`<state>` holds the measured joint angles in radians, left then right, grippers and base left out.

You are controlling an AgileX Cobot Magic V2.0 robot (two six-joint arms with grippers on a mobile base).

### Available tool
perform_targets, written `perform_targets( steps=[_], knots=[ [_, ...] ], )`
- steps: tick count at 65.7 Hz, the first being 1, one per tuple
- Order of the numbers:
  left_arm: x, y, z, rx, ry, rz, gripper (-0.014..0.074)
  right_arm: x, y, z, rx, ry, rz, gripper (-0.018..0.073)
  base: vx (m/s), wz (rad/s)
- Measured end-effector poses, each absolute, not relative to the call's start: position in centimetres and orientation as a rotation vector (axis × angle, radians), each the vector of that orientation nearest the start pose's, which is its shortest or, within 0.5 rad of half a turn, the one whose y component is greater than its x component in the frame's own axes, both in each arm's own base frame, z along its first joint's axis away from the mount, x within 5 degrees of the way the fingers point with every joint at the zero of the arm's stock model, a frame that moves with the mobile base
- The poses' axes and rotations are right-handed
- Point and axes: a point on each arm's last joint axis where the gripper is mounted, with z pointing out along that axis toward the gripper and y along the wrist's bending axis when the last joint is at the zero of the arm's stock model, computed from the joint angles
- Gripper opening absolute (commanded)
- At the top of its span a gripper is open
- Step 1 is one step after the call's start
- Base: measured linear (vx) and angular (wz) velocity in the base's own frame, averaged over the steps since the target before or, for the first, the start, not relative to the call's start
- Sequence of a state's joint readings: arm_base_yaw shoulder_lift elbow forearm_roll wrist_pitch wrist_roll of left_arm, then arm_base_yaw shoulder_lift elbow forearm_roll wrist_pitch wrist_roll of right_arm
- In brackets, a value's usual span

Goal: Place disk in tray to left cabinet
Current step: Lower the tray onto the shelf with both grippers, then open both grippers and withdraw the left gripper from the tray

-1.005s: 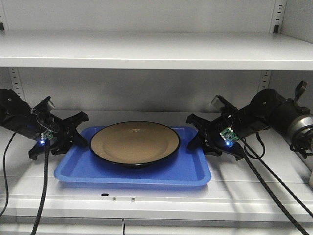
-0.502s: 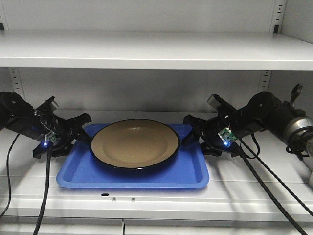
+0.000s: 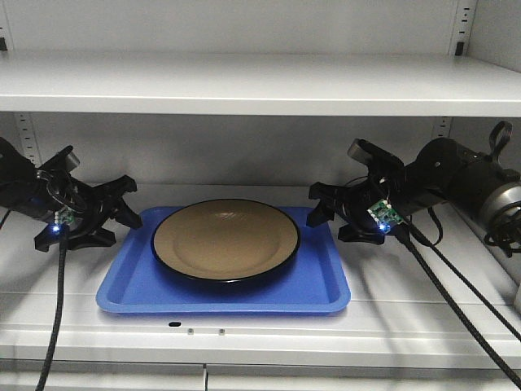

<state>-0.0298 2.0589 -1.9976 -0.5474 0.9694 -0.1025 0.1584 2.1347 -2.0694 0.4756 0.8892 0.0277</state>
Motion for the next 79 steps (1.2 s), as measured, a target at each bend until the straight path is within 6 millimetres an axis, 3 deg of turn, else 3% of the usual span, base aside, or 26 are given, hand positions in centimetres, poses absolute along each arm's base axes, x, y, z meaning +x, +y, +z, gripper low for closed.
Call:
perform_targets(
  steps=[55, 67, 72, 79],
  knots=[
    [46.4, -5.1, 32.3, -0.267, 2.474, -0.697, 0.0468, 48.1, 11.1, 30.7, 0.035, 2.417, 0.659, 0.0484, 0.0, 0.0],
    [43.8, -4.5, 34.4, -0.23, 2.464, -0.589, 0.0468, 48.1, 11.1, 30.7, 0.035, 2.417, 0.659, 0.048, 0.0, 0.0],
    [42.0, -4.3, 35.7, -0.236, 2.417, -0.573, 0.0465, 48.1, 11.1, 30.7, 0.035, 2.417, 0.659, 0.048, 0.0, 0.0],
    [39.1, -3.8, 36.0, -0.271, 2.346, -0.545, 0.0454, 48.1, 11.1, 30.7, 0.035, 2.417, 0.659, 0.048, 0.0, 0.0]
  ],
)
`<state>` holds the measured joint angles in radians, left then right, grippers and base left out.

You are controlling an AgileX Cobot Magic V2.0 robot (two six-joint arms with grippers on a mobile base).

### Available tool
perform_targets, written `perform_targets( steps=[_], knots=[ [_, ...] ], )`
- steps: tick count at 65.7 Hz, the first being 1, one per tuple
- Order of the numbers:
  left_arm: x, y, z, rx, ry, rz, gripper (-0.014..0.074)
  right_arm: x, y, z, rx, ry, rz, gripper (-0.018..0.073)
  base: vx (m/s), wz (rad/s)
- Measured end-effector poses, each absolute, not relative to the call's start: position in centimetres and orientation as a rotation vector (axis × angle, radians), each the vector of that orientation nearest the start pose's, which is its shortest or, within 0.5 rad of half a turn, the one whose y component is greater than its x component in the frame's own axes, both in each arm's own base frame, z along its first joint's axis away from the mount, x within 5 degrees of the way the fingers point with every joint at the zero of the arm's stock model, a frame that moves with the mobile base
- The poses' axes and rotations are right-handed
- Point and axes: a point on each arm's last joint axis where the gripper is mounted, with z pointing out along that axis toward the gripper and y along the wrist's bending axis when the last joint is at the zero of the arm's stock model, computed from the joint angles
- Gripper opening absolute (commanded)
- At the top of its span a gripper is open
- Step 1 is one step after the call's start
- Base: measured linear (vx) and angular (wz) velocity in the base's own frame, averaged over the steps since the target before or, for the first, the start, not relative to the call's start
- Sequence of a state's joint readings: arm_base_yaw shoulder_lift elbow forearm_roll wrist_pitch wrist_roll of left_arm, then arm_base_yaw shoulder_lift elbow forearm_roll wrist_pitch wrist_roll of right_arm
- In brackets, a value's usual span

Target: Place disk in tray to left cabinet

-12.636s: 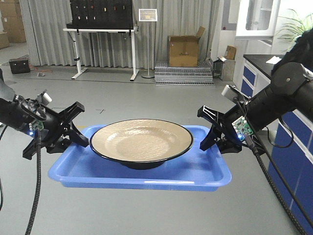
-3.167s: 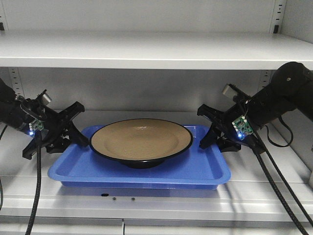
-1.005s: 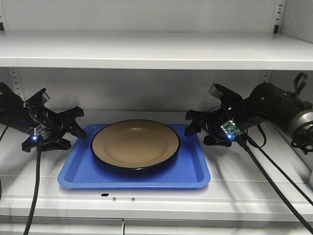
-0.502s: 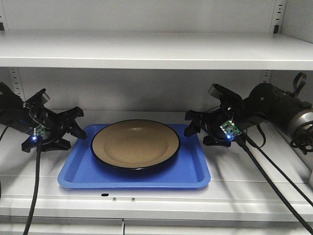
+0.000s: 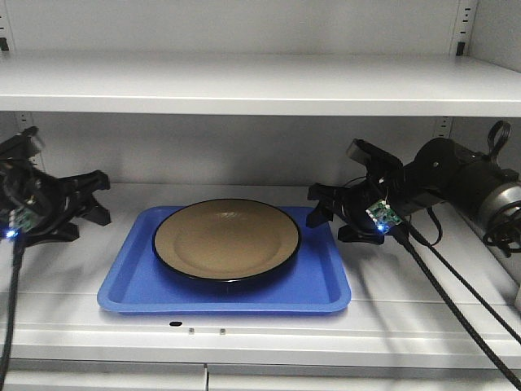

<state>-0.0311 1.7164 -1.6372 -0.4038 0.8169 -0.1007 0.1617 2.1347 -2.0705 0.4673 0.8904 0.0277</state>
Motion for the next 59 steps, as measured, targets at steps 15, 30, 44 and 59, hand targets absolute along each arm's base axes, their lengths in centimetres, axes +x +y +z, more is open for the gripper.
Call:
perform_targets(
  steps=[15, 30, 44, 59],
  knots=[
    [29.4, -2.8, 34.9, -0.322, 2.225, -0.475, 0.036, 48.1, 11.1, 30.7, 0.035, 2.417, 0.659, 0.048, 0.0, 0.0],
    [19.6, -1.6, 33.2, -0.301, 1.996, -0.382, 0.0144, 48.1, 11.1, 30.7, 0.035, 2.417, 0.659, 0.048, 0.0, 0.0],
    [12.8, -0.8, 28.0, -0.197, 1.918, -0.238, -0.0009, 48.1, 11.1, 30.7, 0.035, 2.417, 0.659, 0.048, 0.0, 0.0],
    [8.4, -0.2, 22.3, -0.053, 1.904, -0.076, -0.0008, 48.1, 11.1, 30.7, 0.035, 2.417, 0.659, 0.048, 0.0, 0.0]
  ],
)
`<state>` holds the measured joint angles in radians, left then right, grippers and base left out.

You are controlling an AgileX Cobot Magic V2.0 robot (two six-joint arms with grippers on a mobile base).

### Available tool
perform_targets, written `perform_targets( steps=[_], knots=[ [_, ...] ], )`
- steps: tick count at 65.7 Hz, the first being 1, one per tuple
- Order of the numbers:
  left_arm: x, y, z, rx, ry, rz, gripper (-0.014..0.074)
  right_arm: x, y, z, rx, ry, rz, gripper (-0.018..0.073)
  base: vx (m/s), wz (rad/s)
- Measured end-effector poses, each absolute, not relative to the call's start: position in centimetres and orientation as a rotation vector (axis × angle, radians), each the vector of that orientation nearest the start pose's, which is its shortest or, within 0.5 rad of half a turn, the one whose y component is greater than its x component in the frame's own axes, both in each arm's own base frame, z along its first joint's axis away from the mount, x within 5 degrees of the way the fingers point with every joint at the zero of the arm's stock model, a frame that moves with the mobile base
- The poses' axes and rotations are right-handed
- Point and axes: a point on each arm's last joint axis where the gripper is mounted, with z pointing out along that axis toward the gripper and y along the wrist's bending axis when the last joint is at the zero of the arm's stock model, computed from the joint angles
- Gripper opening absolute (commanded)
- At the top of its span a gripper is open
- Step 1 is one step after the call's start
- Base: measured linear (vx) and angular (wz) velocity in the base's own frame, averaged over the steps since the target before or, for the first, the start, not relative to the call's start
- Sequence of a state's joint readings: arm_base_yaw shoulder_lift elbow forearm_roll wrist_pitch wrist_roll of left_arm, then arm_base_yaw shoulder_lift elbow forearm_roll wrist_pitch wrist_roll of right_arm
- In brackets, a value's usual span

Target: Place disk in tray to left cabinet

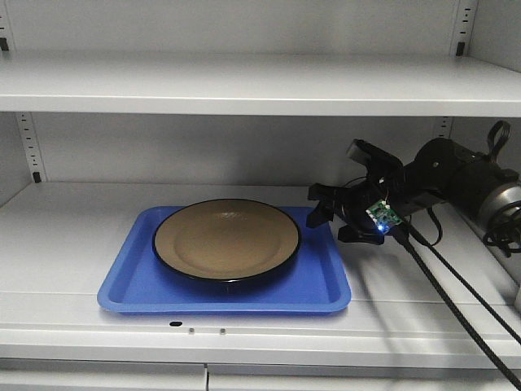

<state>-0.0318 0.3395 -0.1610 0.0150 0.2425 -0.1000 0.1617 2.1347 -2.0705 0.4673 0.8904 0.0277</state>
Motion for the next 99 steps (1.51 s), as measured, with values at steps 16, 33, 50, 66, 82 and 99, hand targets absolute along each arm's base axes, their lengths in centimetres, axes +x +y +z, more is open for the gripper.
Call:
perform_targets(
  steps=[16, 33, 50, 66, 82, 99],
  knots=[
    [5.8, 0.0, 18.2, -0.017, 1.782, -0.038, -0.0006, 48.1, 11.1, 30.7, 0.035, 2.417, 0.659, 0.048, 0.0, 0.0],
    [5.5, -0.1, 18.0, 0.008, 1.77, -0.038, -0.0006, 48.1, 11.1, 30.7, 0.034, 2.416, 0.659, 0.048, 0.0, 0.0],
    [5.5, -0.1, 18.0, 0.009, 1.77, -0.038, -0.0006, 48.1, 11.1, 30.7, 0.035, 2.416, 0.661, 0.048, 0.0, 0.0],
    [5.5, -0.1, 18.0, 0.009, 1.77, -0.038, -0.0006, 48.1, 11.1, 30.7, 0.035, 2.415, 0.662, 0.048, 0.0, 0.0],
    [5.5, -0.1, 18.0, 0.009, 1.77, -0.038, -0.0006, 48.0, 11.0, 30.8, 0.028, 2.415, 0.643, 0.048, 0.0, 0.0],
    [5.5, -0.1, 18.0, 0.009, 1.77, -0.038, -0.0006, 45.3, 10.4, 32.9, 0.015, 2.378, 0.624, 0.048, 0.0, 0.0]
  ],
)
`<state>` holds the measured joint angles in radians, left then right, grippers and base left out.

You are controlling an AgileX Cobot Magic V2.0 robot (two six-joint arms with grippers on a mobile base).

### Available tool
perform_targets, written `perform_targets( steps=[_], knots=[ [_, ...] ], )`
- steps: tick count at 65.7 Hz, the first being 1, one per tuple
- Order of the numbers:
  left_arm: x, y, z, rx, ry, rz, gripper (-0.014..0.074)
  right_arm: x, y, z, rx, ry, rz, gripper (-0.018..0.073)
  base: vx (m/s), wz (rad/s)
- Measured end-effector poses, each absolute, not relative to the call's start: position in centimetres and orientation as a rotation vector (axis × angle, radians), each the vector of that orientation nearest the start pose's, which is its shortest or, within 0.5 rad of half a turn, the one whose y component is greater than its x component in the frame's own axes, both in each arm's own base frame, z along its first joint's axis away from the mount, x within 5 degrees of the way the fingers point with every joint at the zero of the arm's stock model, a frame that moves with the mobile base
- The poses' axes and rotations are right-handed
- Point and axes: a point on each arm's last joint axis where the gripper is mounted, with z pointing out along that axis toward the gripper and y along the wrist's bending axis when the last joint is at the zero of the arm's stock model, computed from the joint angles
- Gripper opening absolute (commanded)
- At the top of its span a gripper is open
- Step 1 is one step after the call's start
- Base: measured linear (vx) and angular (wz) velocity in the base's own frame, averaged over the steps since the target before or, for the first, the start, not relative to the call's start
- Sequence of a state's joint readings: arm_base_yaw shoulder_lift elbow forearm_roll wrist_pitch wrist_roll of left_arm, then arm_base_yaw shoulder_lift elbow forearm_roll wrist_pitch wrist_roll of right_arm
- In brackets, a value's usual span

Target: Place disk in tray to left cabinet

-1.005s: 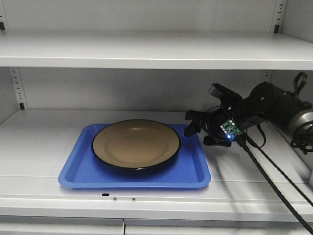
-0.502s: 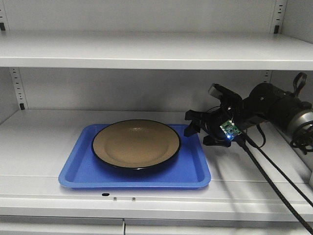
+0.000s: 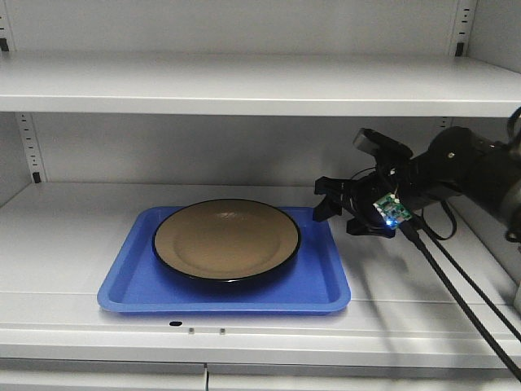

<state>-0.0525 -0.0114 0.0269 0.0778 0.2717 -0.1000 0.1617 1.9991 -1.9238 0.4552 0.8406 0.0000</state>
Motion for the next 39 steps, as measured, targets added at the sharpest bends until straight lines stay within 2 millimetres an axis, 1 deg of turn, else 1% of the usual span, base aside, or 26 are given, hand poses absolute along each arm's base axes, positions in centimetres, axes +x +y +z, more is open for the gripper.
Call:
perform_targets(
  steps=[1, 6, 8, 9, 10, 12, 13, 17, 18, 20, 26, 27, 34, 39],
  knots=[
    [5.5, -0.1, 18.0, 0.009, 1.77, -0.038, -0.0006, 45.0, 10.4, 32.4, 0.026, 2.389, 0.624, 0.048, 0.0, 0.0],
    [5.5, -0.1, 18.0, 0.009, 1.77, -0.038, -0.0006, 43.3, 9.9, 31.5, 0.07, 2.391, 0.612, 0.048, 0.0, 0.0],
    [5.5, -0.1, 18.0, 0.009, 1.77, -0.038, -0.0006, 42.3, 9.6, 31.1, 0.086, 2.398, 0.604, 0.048, 0.0, 0.0],
    [5.5, -0.1, 18.0, 0.009, 1.77, -0.038, -0.0006, 41.7, 9.5, 31.4, 0.09, 2.391, 0.602, 0.0479, 0.0, 0.0],
    [5.5, -0.1, 18.0, 0.009, 1.77, -0.038, -0.0006, 41.2, 9.4, 30.8, 0.1, 2.403, 0.596, 0.0477, 0.0, 0.0],
    [5.5, -0.1, 18.0, 0.009, 1.77, -0.038, -0.0006, 40.1, 9.1, 31.2, 0.107, 2.392, 0.592, 0.0475, 0.0, 0.0],
    [5.5, -0.1, 18.0, 0.009, 1.77, -0.038, -0.0006, 39.5, 9.0, 30.8, 0.114, 2.402, 0.588, 0.0473, 0.0, 0.0],
    [5.5, -0.1, 18.0, 0.009, 1.77, -0.038, -0.0006, 37.4, 8.6, 31.3, 0.127, 2.379, 0.579, 0.0465, 0.0, 0.0],
    [5.5, -0.1, 18.0, 0.009, 1.77, -0.038, -0.0006, 36.7, 8.4, 31.8, 0.127, 2.361, 0.579, 0.0463, 0.0, 0.0],
    [5.5, -0.1, 18.0, 0.009, 1.77, -0.038, -0.0006, 35.6, 8.2, 31.8, 0.133, 2.354, 0.573, 0.0456, 0.0, 0.0],
    [5.5, -0.1, 18.0, 0.009, 1.77, -0.038, -0.0006, 32.5, 7.4, 33.1, 0.125, 2.288, 0.542, 0.0428, 0.0, 0.0],
    [5.5, -0.1, 18.0, 0.009, 1.77, -0.038, -0.0006, 32.0, 7.3, 32.9, 0.125, 2.289, 0.535, 0.0419, 0.0, 0.0],
    [5.5, -0.1, 18.0, 0.009, 1.77, -0.038, -0.0006, 28.6, 6.4, 33.4, 0.095, 2.244, 0.482, 0.0356, 0.0, 0.0],
    [5.5, -0.1, 18.0, 0.009, 1.77, -0.038, -0.0006, 26.3, 5.7, 32.9, 0.067, 2.23, 0.429, 0.0301, 0.0, 0.0]
  ],
)
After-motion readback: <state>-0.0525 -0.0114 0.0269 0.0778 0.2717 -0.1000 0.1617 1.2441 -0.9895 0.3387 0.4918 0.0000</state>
